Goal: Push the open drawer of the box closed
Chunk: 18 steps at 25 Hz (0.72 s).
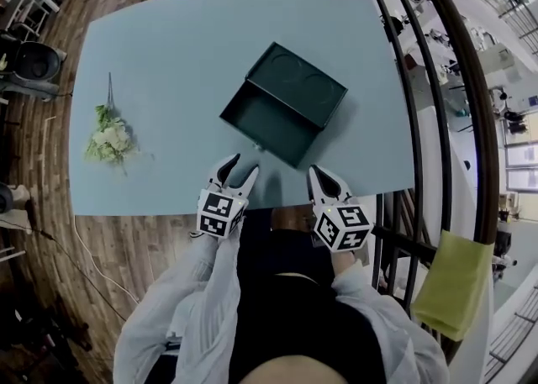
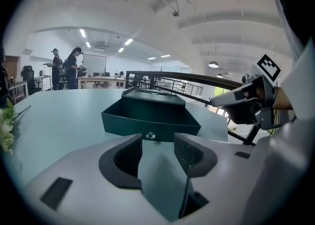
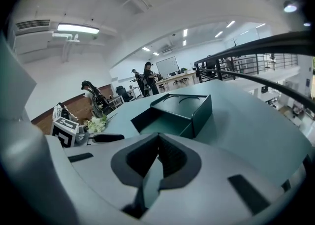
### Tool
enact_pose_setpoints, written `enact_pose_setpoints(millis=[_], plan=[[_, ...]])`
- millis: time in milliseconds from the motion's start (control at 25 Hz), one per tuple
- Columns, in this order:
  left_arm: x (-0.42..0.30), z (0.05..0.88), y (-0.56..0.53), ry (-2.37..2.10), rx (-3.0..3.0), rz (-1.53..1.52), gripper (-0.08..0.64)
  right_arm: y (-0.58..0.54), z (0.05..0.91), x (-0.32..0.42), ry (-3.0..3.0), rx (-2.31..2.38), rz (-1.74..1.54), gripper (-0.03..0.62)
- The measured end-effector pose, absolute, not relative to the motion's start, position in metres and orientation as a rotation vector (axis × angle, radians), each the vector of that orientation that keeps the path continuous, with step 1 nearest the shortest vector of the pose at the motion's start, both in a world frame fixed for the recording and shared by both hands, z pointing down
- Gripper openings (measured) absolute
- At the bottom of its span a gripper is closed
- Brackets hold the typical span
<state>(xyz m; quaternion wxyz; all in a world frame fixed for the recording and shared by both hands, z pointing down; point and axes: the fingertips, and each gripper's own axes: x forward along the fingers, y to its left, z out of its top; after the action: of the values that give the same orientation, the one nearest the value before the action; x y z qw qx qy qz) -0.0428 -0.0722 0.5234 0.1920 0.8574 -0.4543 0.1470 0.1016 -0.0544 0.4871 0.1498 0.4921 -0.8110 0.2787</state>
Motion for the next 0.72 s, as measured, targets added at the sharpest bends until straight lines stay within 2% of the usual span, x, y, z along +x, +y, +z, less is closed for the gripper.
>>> enact_pose_setpoints(millis=[720], plan=[[-0.028, 0.568, -0.111, -1.254, 2.43, 0.66, 0.206, -0.088, 0.503, 0.103, -2.291, 1.385, 0.837, 0.009]])
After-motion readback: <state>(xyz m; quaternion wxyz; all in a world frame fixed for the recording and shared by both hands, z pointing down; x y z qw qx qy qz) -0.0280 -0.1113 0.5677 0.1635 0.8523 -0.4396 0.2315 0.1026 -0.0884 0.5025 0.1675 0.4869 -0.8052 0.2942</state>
